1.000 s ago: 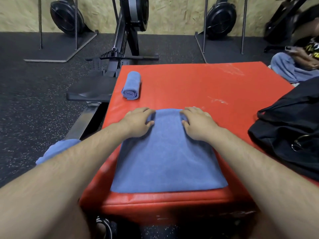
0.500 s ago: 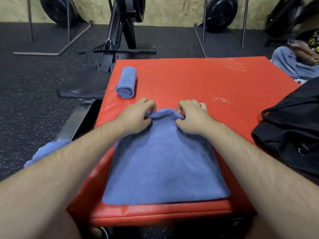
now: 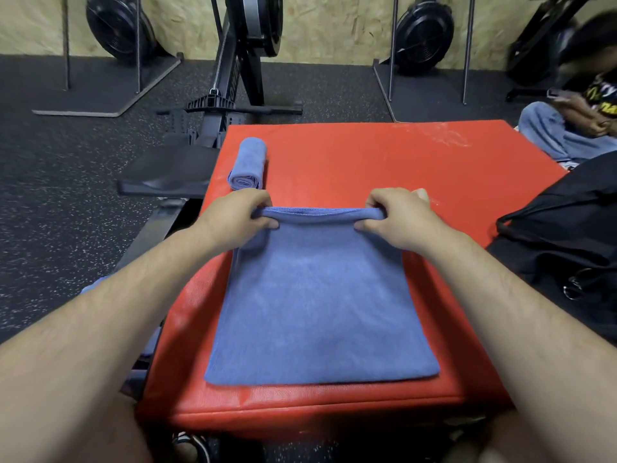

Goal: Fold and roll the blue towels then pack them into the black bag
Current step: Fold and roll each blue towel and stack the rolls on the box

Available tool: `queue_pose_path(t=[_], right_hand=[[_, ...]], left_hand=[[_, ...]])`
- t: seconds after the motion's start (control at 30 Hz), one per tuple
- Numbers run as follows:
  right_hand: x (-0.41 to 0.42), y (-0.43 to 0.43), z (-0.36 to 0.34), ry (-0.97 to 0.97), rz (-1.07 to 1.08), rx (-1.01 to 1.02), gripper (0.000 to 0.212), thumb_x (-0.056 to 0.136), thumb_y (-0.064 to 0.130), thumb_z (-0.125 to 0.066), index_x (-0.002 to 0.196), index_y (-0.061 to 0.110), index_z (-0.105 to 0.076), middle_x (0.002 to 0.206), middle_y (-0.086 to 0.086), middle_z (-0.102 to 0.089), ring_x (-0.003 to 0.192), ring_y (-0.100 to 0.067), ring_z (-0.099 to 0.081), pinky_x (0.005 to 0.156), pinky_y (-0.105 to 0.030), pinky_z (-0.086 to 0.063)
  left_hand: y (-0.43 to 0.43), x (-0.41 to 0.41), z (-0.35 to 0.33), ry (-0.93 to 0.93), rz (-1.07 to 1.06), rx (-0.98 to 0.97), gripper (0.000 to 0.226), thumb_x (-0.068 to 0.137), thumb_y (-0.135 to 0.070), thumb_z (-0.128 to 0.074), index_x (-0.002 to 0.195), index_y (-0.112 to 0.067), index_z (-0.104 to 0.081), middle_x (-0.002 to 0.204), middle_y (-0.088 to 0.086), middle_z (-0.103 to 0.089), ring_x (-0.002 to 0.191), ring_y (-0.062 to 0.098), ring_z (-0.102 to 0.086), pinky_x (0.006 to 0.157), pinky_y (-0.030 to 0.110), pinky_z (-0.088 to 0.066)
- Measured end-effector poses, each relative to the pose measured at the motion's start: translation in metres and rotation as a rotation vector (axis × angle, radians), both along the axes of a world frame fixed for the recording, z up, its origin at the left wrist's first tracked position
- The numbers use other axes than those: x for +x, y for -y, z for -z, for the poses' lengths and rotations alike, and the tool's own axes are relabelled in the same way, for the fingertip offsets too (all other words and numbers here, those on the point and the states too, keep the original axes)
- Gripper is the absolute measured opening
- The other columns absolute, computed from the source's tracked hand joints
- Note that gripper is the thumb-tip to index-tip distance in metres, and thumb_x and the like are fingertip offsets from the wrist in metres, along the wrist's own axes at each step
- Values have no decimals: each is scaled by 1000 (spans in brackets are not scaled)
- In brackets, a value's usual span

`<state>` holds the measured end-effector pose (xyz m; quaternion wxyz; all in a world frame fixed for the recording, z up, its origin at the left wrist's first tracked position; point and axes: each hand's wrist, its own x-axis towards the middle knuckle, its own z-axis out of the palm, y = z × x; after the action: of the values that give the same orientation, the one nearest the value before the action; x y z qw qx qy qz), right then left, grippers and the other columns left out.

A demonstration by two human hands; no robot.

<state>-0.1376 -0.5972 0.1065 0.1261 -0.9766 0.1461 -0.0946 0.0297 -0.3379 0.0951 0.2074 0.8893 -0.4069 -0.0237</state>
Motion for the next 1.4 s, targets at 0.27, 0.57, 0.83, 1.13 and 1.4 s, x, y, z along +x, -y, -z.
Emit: queue_pose_path(t=[0.27, 0.57, 0.83, 1.13, 1.4], right_hand=[[-19, 22, -5, 65, 9, 238, 25, 87, 32, -72, 94, 32, -48, 68, 1, -55, 63, -19, -50, 61, -36, -42], [-21, 24, -6, 117, -3, 224, 22, 87, 28, -70, 90, 31, -48, 76, 1, -61, 65, -19, -52, 63, -36, -43], [-21, 30, -5, 107, 42, 252, 7, 84, 26, -75, 84, 26, -68, 74, 11, -64, 70, -13, -55, 62, -28, -41], [-20, 27, -8, 105, 62, 295, 4, 88, 24, -71, 87, 27, -74, 84, 12, -70, 82, -11, -63, 72, -29, -47], [-24, 28, -10, 105, 73, 305, 6, 91, 23, -68, 89, 24, -73, 86, 11, -70, 84, -13, -62, 73, -29, -46]], left_hand=[[-12, 12, -6, -93, 147, -124, 28, 89, -12, -71, 104, -32, -58, 106, -5, -61, 101, 18, -56, 91, 34, -45], [-10, 17, -4, -76, 197, -37, 30, 94, -12, -63, 105, -40, -59, 104, -4, -53, 99, 18, -52, 86, 32, -43], [-8, 25, 0, -12, 138, 52, 16, 95, -17, -64, 95, -32, -60, 97, 0, -54, 88, 20, -54, 78, 32, -43], [-11, 23, 9, -23, 107, 210, 14, 93, -28, -61, 81, -33, -54, 90, -5, -50, 89, 18, -54, 81, 33, -43], [-13, 24, 3, -60, -60, 38, 9, 90, -23, -62, 82, -23, -64, 81, -7, -64, 80, 17, -60, 74, 35, -50]])
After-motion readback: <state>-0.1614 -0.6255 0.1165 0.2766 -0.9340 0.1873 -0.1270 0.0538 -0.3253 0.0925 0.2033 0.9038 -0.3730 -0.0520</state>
